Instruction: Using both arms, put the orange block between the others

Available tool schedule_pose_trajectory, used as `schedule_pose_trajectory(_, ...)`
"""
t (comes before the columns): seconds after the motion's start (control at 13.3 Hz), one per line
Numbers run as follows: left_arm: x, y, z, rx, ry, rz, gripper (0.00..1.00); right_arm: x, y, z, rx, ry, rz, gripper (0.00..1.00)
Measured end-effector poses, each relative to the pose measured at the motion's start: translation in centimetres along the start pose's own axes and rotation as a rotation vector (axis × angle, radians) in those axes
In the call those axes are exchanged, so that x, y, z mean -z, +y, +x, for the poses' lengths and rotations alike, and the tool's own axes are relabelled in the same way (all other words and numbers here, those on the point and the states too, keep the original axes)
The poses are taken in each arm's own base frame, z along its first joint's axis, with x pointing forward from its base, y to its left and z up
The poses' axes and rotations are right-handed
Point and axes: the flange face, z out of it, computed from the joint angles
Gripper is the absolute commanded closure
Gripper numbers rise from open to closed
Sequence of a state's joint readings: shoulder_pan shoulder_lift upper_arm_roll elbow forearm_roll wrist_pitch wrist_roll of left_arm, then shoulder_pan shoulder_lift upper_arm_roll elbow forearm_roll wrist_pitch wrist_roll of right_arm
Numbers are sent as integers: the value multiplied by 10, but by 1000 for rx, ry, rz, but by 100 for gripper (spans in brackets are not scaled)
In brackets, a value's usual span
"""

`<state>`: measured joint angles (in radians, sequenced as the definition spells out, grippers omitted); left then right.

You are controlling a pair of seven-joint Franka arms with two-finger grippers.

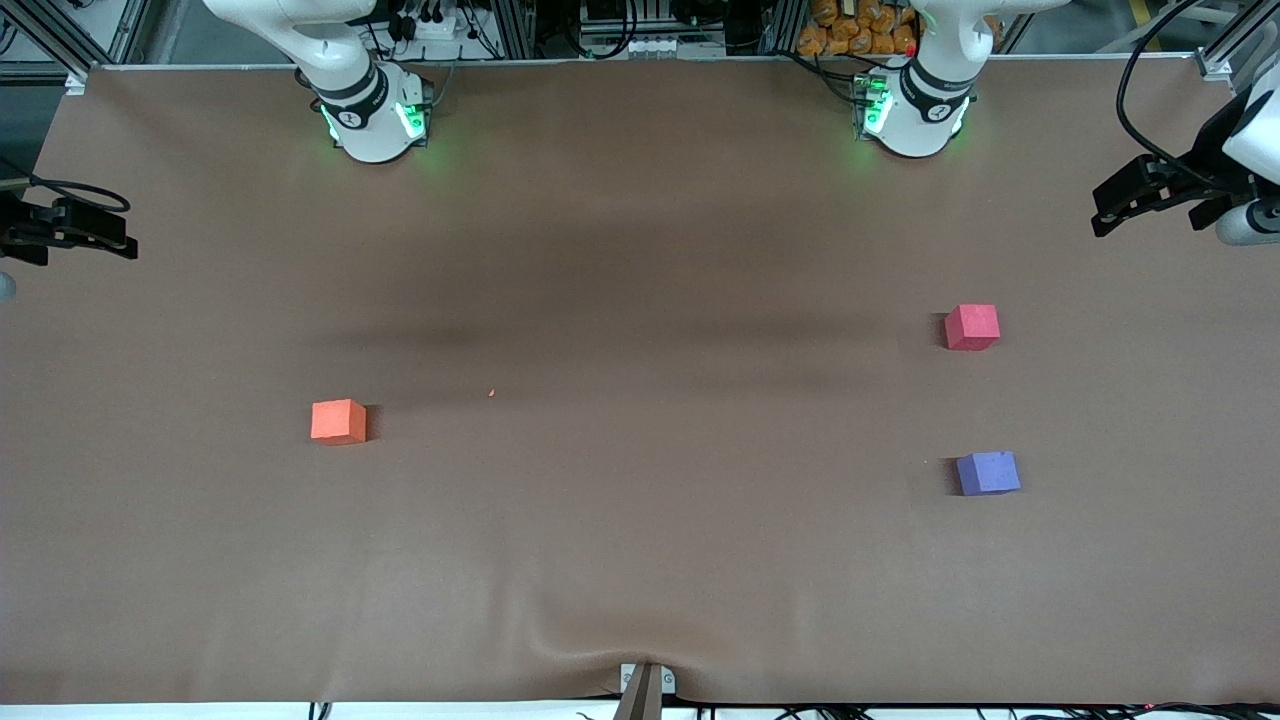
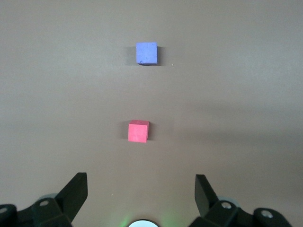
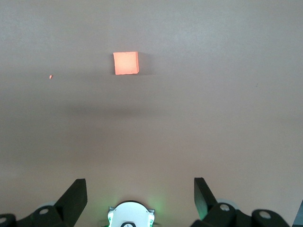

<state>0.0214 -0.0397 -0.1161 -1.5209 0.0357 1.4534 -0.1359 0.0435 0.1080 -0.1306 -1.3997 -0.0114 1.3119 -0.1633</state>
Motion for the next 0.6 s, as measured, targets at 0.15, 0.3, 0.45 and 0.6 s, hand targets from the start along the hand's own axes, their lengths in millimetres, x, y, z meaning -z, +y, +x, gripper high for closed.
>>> schedule_pose_trajectory(0.15,-1,0,1,1,-2,0,0,1,0,0,0,1,0,0)
schedule_pose_trajectory(0.3,-1,-2,1,3,-3,0,0,1,-2,0,3,2,-1,0)
schedule_pose_trajectory(0.45,-4,-2,3,4,-9,0,0,1,-3,0,6,1,-1,0)
schedule_pose_trajectory(0.6,-14,-2,12,5,-16,-2,0,-4,-3,3,6,-12,0,0)
